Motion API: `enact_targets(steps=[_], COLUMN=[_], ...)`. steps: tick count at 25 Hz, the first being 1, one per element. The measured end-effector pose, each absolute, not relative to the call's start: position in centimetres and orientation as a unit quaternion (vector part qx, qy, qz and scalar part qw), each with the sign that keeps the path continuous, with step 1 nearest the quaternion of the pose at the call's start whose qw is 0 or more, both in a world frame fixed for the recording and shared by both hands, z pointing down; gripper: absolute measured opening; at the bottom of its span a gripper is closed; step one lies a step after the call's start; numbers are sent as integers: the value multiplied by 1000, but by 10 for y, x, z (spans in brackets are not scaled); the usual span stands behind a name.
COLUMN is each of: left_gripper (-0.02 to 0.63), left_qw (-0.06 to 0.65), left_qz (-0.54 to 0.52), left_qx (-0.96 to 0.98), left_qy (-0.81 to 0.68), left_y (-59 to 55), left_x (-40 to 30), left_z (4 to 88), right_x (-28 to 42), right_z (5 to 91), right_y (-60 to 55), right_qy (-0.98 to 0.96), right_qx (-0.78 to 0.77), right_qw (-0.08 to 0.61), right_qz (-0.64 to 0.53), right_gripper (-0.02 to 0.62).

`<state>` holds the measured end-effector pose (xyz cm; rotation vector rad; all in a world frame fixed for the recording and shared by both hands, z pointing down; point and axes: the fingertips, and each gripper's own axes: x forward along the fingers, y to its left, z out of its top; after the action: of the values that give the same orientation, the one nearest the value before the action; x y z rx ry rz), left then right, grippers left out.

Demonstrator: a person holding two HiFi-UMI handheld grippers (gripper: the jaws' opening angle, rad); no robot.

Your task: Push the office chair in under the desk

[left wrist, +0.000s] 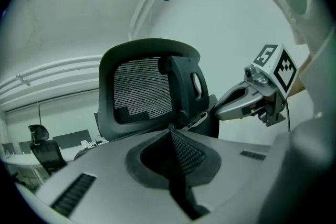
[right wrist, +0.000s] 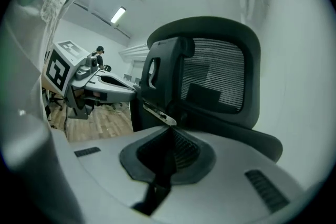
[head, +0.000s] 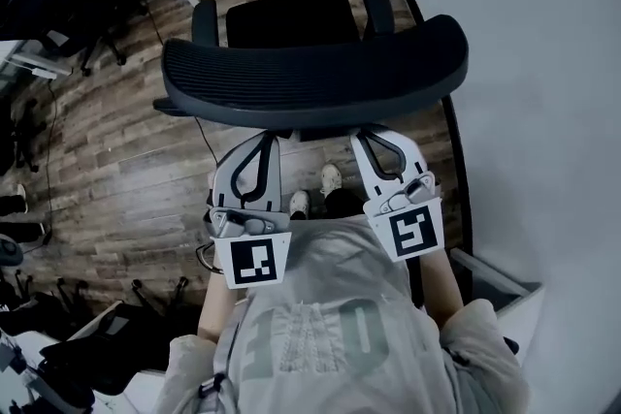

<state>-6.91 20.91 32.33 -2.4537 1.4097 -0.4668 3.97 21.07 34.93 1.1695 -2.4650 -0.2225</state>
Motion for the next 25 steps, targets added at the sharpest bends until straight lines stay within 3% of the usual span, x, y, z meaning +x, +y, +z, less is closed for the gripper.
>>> enact_targets(steps=[13,25], left_gripper=[17,17], left_qw=[102,121], left_qz=[-197,-197], left_qx=[-803,-811], left_qy=[553,537], left_y=[198,187], left_x=[-84,-100], left_z=[345,337], right_x=[52,37], right_z=[363,347], right_y=[182,187], right_qy=[-920,-929], right_qx=[346,352], right_qw=[175,112], right_qz=[-56,24], right_gripper=[20,21])
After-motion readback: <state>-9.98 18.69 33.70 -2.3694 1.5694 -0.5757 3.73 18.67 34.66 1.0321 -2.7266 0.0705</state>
